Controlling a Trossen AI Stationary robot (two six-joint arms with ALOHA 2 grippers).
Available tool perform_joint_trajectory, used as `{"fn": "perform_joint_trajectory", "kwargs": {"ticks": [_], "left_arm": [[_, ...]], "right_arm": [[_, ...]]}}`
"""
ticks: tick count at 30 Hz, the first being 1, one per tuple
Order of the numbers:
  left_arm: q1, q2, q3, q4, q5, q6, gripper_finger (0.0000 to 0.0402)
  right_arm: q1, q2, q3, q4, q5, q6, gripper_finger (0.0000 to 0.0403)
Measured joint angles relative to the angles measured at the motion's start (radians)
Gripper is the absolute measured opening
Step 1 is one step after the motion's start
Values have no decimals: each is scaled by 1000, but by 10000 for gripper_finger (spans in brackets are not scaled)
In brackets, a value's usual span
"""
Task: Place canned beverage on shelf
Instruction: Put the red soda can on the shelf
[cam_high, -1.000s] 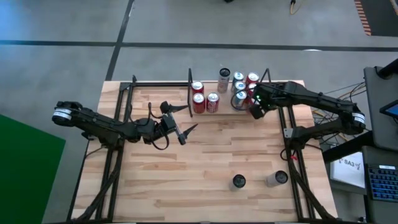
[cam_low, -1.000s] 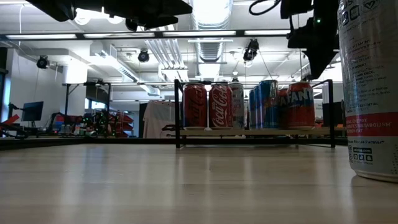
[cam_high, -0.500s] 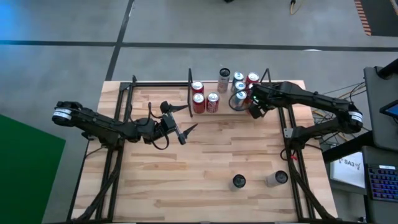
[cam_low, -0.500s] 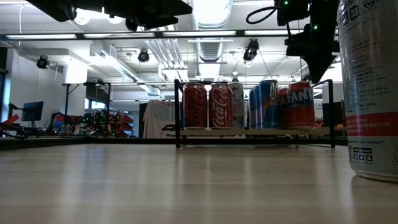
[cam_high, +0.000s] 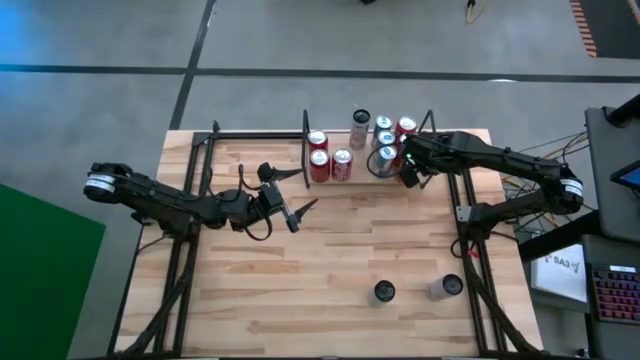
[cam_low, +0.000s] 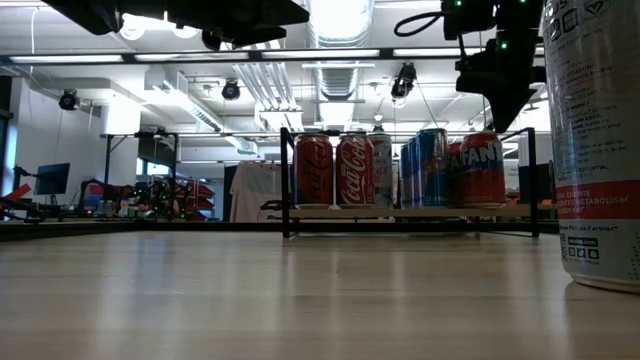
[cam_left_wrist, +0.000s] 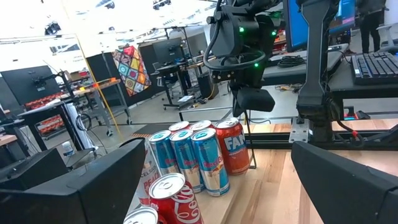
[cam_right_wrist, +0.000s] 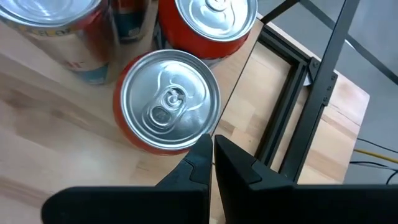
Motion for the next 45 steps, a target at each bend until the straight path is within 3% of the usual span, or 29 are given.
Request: {"fn": "perform_joint_trajectory", "kwargs": {"ticks": [10,23,39,45], "left_arm": [[0,0,0,0,0,0,389],[0,0,0,-4,0,0,389],[0,0,0,-5,0,-1,389],[0,0,0,-8,0,-3,389]], "right_arm": [[0,-5,9,-25,-53,4,9],[0,0,-37,38,-45,14,9],[0,-1,141,68,8,-69,9],[2,-1,116,166,-142,-114,9]]}}
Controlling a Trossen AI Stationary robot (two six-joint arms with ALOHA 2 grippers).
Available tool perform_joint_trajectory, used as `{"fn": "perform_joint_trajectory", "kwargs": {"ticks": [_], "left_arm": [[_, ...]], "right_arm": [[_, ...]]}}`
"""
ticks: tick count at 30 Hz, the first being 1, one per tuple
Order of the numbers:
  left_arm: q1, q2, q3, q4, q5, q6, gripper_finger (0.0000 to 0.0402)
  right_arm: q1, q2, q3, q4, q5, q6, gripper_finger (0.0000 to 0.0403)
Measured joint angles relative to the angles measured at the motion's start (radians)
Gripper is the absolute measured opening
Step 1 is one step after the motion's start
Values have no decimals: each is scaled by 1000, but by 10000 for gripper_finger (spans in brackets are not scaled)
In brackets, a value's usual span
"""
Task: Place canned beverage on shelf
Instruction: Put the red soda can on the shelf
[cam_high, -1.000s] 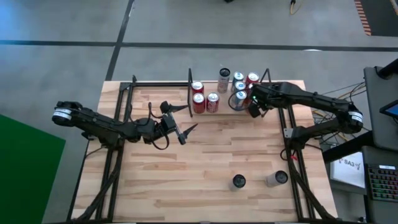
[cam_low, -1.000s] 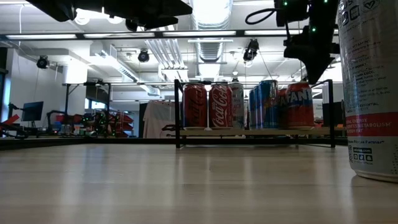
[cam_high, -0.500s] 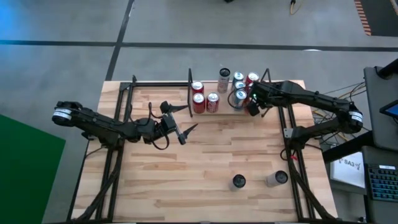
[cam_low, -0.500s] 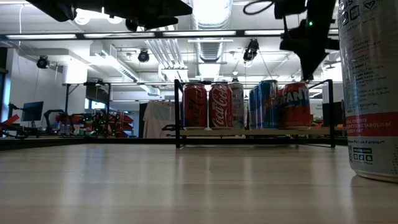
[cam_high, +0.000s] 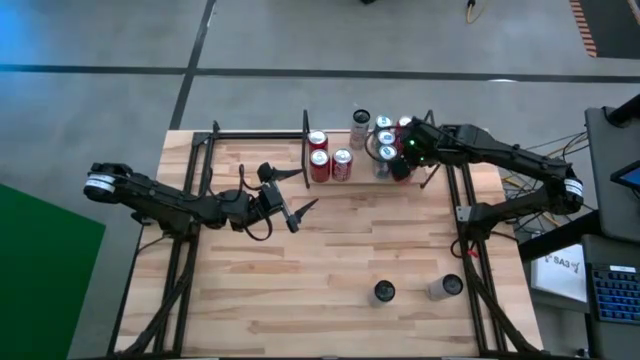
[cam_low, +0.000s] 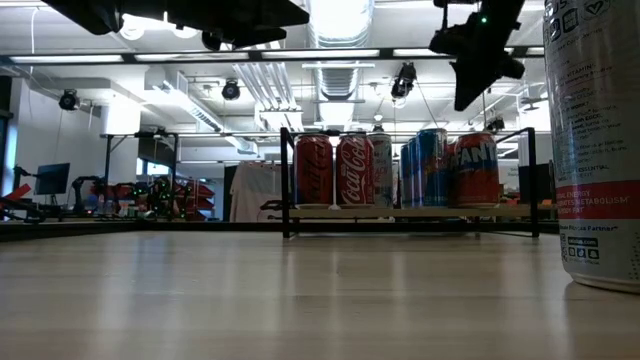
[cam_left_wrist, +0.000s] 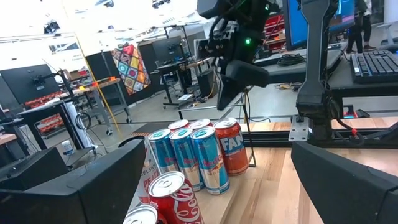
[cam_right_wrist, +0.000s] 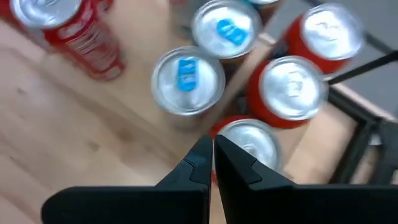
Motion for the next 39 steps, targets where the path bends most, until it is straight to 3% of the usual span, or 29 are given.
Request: {"fn": "perform_joint_trajectory", "kwargs": {"ticks": [20,39], "left_arm": [[0,0,0,-5,0,-4,389],[0,0,0,-5,0,-4,389]], "right_arm": [[0,-1,-95,-87,-32,36,9],[-2,0,-117,-90,51,19,9]]}}
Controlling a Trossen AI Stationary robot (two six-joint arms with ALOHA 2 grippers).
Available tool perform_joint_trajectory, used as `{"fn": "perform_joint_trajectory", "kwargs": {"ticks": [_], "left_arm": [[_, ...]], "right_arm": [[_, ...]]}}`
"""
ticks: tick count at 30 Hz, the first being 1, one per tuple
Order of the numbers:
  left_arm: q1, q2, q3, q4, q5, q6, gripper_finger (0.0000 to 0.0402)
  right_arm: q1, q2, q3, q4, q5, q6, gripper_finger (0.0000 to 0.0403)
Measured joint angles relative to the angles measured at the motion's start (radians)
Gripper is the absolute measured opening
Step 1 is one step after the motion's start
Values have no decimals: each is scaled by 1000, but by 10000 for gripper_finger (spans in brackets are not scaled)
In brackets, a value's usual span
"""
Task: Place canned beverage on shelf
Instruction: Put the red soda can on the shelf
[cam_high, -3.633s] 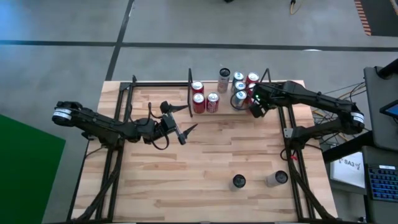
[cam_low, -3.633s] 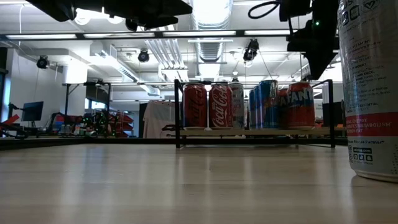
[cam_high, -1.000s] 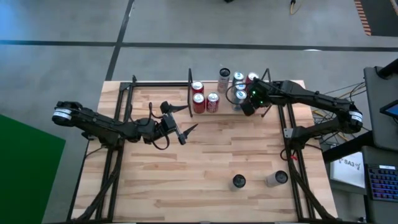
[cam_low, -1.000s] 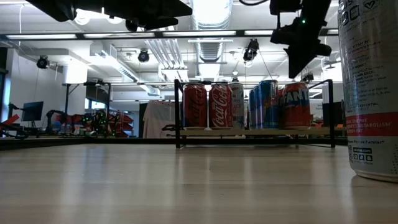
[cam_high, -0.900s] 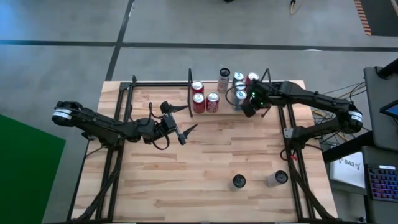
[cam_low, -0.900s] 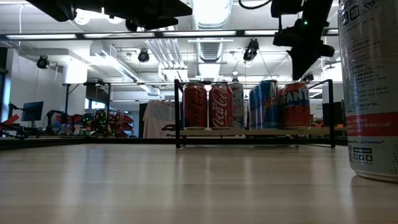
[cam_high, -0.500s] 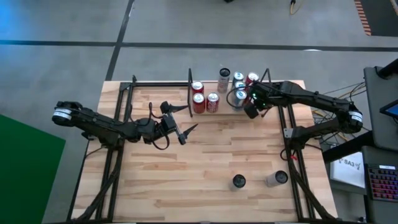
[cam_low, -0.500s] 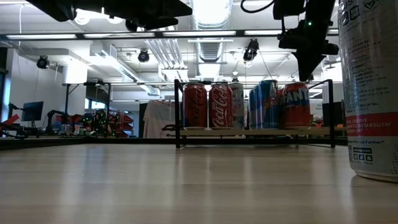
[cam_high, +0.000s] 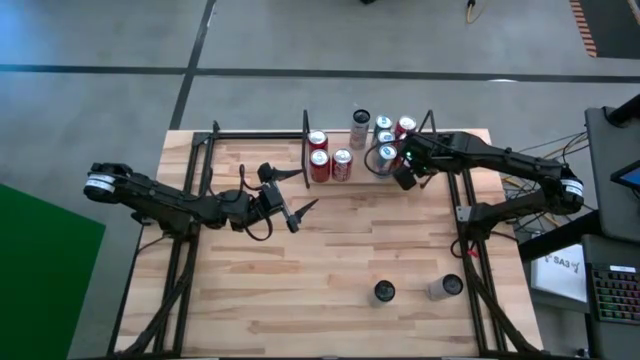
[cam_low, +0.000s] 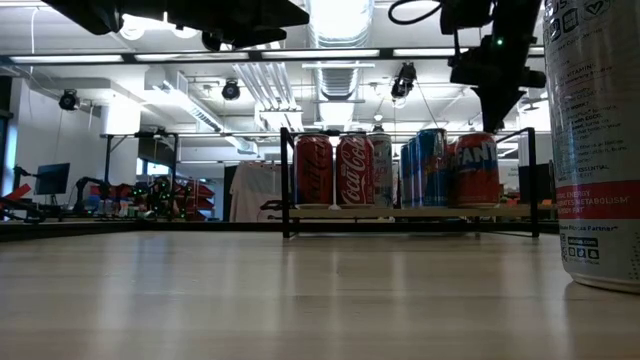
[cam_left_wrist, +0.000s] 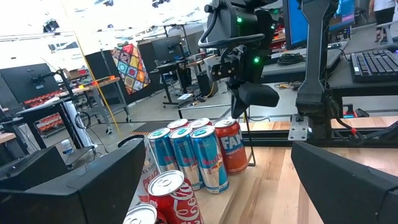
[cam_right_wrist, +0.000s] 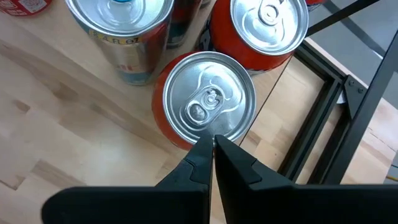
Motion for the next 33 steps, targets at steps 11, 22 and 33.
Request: {"fn": "perform_joint_trajectory", "kwargs": {"ticks": [11,22,33], "left_arm": [[0,0,0,0,0,0,389],[0,0,0,0,0,-3,389],[0,0,12,21,2,7,389]], "right_arm": [[-1,-1,10,-6,29,0,9],[-37,1,114,113,101,-109,9],[-61,-24,119,364,30,-181,9]]}}
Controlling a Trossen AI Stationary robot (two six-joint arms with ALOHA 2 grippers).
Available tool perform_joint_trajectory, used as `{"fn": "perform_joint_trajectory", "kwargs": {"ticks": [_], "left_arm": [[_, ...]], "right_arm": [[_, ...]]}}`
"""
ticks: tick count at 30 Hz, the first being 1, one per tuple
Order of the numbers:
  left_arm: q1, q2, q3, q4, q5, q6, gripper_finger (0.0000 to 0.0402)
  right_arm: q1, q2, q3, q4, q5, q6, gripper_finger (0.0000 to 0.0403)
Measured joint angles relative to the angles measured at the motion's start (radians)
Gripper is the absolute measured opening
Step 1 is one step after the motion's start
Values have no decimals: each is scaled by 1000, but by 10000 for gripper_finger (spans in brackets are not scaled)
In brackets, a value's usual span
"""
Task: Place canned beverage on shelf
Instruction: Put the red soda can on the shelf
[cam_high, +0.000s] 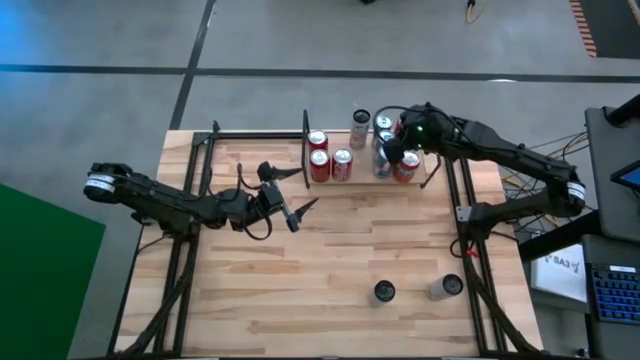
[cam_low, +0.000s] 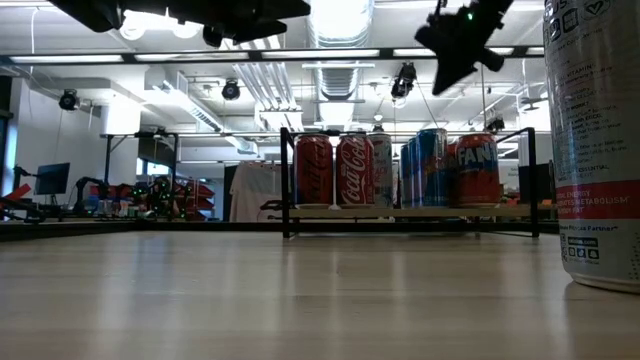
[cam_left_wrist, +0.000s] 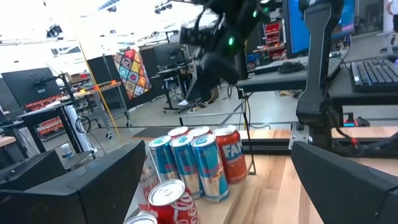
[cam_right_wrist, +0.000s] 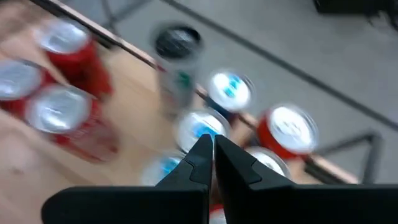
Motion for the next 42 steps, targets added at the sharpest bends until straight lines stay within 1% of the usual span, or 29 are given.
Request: {"fn": "perform_joint_trajectory", "kwargs": {"ticks": [3,6,9,13,15,18,21,26,31,38,42], "left_arm": [[-2,0,2,-2,0,-11,389],[-2,1,2,-8,0,-24,389],[-2,5,2,-8,0,-25,389],[3,5,2,2,-1,-5,389],[4,5,2,12,-2,8,389],[4,5,2,16,-8,31,389],[4,5,2,17,-39,56,389],[4,2,2,19,-75,84,389],[5,2,2,18,-75,84,389],[5,2,2,18,-75,84,389],[5,2,2,18,-75,84,389]], "right_arm": [[-43,21,-3,-87,12,51,9],[-85,52,-22,-128,20,57,9],[-116,84,-39,-109,27,31,9],[-180,129,-35,-16,56,-29,9],[-230,158,-26,11,35,-52,9],[-300,196,-20,33,-43,-64,9],[-342,235,-19,45,-103,-77,9],[-350,267,-17,70,-110,-81,9],[-344,267,-16,69,-124,-71,9],[-336,240,-18,47,-187,-65,9],[-335,235,-19,48,-188,-63,9]]}}
